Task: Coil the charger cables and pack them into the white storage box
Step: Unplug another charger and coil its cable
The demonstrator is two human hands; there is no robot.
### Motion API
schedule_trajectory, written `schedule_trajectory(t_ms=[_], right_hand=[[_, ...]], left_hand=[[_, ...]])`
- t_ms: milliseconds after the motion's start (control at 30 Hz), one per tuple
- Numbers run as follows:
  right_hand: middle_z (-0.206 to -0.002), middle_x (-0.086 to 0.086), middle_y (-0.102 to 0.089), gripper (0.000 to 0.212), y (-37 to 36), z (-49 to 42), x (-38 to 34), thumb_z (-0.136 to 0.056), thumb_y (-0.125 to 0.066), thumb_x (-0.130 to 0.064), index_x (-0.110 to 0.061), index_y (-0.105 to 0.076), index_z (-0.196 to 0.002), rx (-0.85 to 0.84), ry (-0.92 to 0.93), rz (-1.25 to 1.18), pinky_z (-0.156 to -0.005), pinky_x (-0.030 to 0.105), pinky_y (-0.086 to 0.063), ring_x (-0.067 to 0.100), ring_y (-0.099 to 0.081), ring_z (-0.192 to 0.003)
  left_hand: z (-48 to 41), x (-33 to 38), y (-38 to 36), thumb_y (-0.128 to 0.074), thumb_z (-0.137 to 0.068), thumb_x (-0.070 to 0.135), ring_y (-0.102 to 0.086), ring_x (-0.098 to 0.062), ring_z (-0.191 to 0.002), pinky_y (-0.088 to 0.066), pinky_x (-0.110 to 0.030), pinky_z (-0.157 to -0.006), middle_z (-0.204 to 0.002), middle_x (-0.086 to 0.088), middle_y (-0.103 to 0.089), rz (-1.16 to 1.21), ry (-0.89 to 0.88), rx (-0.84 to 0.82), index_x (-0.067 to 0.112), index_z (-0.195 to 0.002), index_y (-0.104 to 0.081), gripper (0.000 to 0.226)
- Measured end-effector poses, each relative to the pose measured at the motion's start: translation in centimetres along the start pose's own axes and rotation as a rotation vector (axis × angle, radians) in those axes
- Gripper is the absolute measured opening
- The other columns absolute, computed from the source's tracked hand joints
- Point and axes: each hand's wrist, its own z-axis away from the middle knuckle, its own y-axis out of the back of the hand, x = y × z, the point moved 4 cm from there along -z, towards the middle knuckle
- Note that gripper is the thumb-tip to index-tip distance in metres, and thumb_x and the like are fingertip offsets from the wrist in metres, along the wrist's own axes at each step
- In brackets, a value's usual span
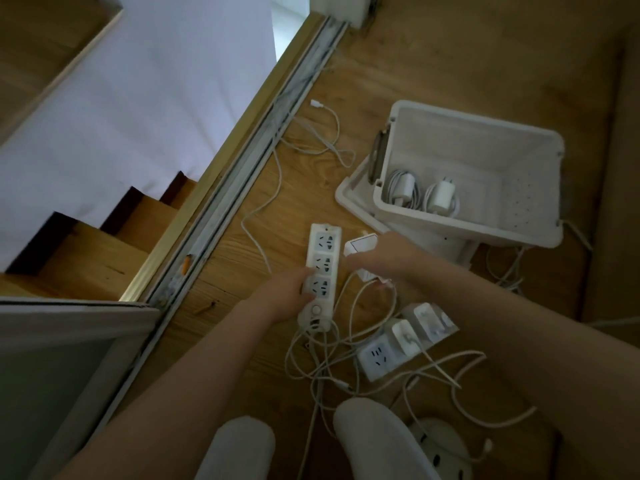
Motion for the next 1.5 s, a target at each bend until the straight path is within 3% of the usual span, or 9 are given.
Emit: schedule_trajectory(t_ms=[167,433,567,733,900,1033,1233,1367,1500], right_hand=[[-0.077,0.001,-0.05,0.101,3.2,3.7,-2.0,-0.077,-0.073,-0.041,0.005,-0.01,-0.141,0.248,0.142,-0.172,-0.055,0.027,-0.053,0.01,-0.055,-0.065],[-0.123,0.013,-0.045,0.058,8.0,12.6,-7.5,-0.084,-0.065,-0.006,-0.006,-0.029,-0.129,0.407,0.532,-0.284,-0.082,0.026,-0.048,0.024,-0.054,-0.107],[-0.116,0.005,-0.048,0.055,9.0,18.1,-8.9,-0.087,-0.058,0.0,-0.005,-0.029,-0.134,0.36,0.704,-0.281,-0.074,0.018,-0.049,0.018,-0.054,-0.106],[-0.115,0.004,-0.05,0.046,8.6,24.0,-9.6,-0.088,-0.057,0.0,-0.005,-0.035,-0.128,0.433,0.994,-0.344,-0.073,0.009,-0.05,0.008,-0.054,-0.097],[-0.123,0.003,-0.048,0.056,6.6,26.7,-9.6,-0.089,-0.06,-0.009,-0.009,-0.026,-0.135,0.275,0.949,-0.314,-0.079,0.018,-0.053,0.016,-0.054,-0.112],[-0.098,-0.004,-0.054,0.034,3.6,27.4,-8.5,-0.093,-0.054,-0.015,-0.015,-0.034,-0.121,0.12,0.927,-0.199,-0.063,0.007,-0.049,0.003,-0.057,-0.083],[-0.101,0.009,-0.063,0.028,1.3,28.5,-8.0,-0.094,-0.048,-0.03,-0.006,-0.06,-0.103,0.147,1.065,0.065,-0.088,0.04,-0.048,0.023,-0.059,-0.096],[-0.07,-0.009,-0.055,0.028,0.6,29.2,-6.1,-0.098,-0.042,-0.028,-0.018,-0.057,-0.077,0.071,1.018,0.284,-0.066,0.019,-0.043,0.007,-0.054,-0.067],[-0.073,-0.002,-0.054,0.028,2.9,28.6,-3.6,-0.096,-0.043,-0.036,-0.018,-0.054,-0.077,0.231,0.989,0.57,-0.067,0.029,-0.044,0.019,-0.054,-0.072]], left_hand=[[3.4,3.1,3.2,-0.036,-0.099,0.035,-0.05,-0.025,-0.119,-0.04,-0.038,-0.098,-0.132,-0.006,-0.053,-0.238,0.059,0.02,0.021,-0.137,-0.043,0.04],[11.5,14.5,10.2,-0.028,-0.102,0.03,-0.058,-0.019,-0.095,-0.047,-0.025,-0.077,-0.116,-0.011,-0.06,0.61,-0.267,0.331,0.013,-0.128,-0.048,0.037],[16.4,20.1,13.1,-0.026,-0.101,0.038,-0.06,-0.026,-0.103,-0.049,-0.036,-0.089,-0.116,-0.016,-0.061,0.97,-0.436,0.276,0.018,-0.114,-0.055,0.038],[21.4,22.2,15.1,-0.039,-0.099,0.029,-0.058,-0.024,-0.114,-0.053,-0.028,-0.08,-0.126,-0.011,-0.058,1.204,-0.549,0.292,0.017,-0.138,-0.041,0.041],[25.7,22.0,14.7,-0.031,-0.101,0.03,-0.063,-0.015,-0.098,-0.053,-0.029,-0.081,-0.109,-0.006,-0.064,1.421,-0.568,0.311,0.019,-0.123,-0.051,0.031],[28.1,20.5,15.3,-0.032,-0.1,0.035,-0.06,-0.02,-0.087,-0.051,-0.032,-0.074,-0.098,-0.011,-0.06,1.526,-0.479,0.317,0.011,-0.126,-0.047,0.039],[31.0,19.5,15.6,-0.034,-0.097,0.043,-0.048,-0.007,-0.046,-0.045,-0.018,-0.042,-0.082,-0.008,-0.05,1.763,-0.531,0.182,0.012,-0.117,-0.048,0.039],[32.4,19.0,14.6,-0.042,-0.088,0.05,-0.033,-0.005,-0.039,-0.026,-0.015,-0.036,-0.073,-0.004,-0.045,1.546,-0.454,-0.006,0.01,-0.102,-0.052,0.043],[34.6,17.5,13.9,-0.04,-0.09,0.053,-0.03,-0.006,-0.043,-0.021,-0.018,-0.04,-0.073,-0.005,-0.049,0.893,-0.429,-0.04,0.011,-0.109,-0.054,0.048]])
